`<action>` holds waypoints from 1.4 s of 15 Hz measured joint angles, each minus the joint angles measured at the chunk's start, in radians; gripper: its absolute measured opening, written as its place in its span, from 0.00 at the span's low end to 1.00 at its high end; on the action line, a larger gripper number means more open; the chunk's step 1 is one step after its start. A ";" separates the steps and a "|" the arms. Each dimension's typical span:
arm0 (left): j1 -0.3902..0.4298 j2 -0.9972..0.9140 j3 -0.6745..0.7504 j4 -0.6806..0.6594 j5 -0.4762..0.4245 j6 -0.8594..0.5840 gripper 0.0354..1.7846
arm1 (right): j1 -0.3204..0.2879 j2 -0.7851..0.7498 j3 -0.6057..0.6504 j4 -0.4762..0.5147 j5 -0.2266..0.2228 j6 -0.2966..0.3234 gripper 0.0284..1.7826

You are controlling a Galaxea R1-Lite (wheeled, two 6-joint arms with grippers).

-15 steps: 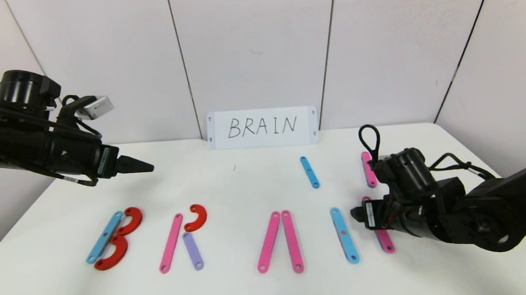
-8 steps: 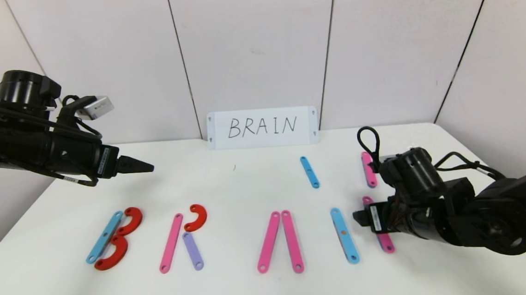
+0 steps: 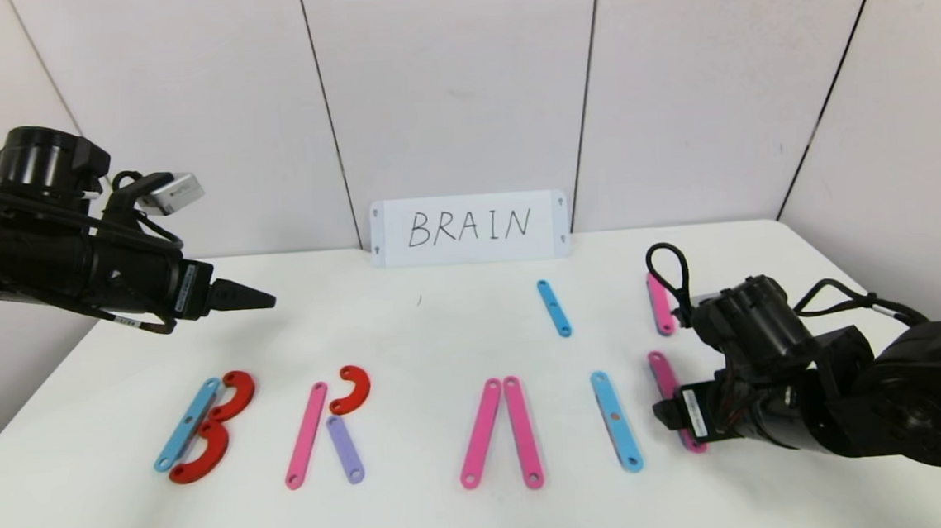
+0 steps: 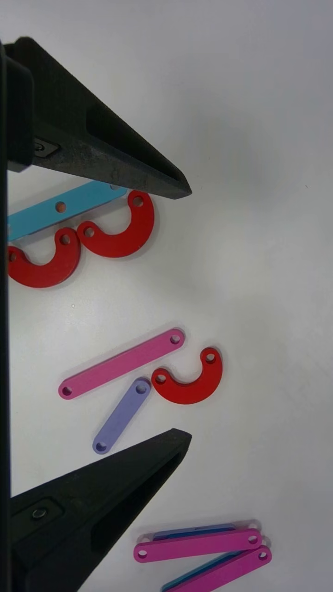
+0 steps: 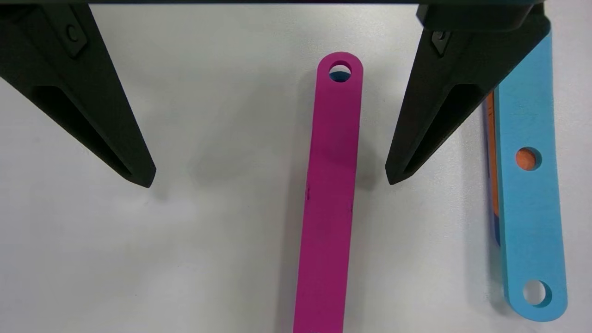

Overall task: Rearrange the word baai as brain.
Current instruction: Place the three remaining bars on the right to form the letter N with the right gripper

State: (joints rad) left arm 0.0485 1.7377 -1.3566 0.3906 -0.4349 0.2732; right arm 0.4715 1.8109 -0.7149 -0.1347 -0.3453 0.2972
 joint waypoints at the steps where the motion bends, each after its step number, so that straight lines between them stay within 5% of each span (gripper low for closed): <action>1: 0.000 0.001 0.000 0.000 0.000 0.000 0.97 | -0.003 -0.001 0.004 0.000 -0.001 0.000 0.98; 14: -0.006 0.010 0.000 0.000 0.000 0.000 0.97 | -0.028 -0.020 0.012 -0.011 -0.001 -0.003 0.98; 21: -0.006 0.010 -0.001 -0.001 0.002 0.000 0.97 | -0.005 -0.009 -0.219 0.010 0.057 -0.066 0.98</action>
State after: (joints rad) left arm 0.0423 1.7481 -1.3577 0.3891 -0.4330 0.2732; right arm 0.4666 1.8017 -0.9343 -0.1251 -0.2881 0.2317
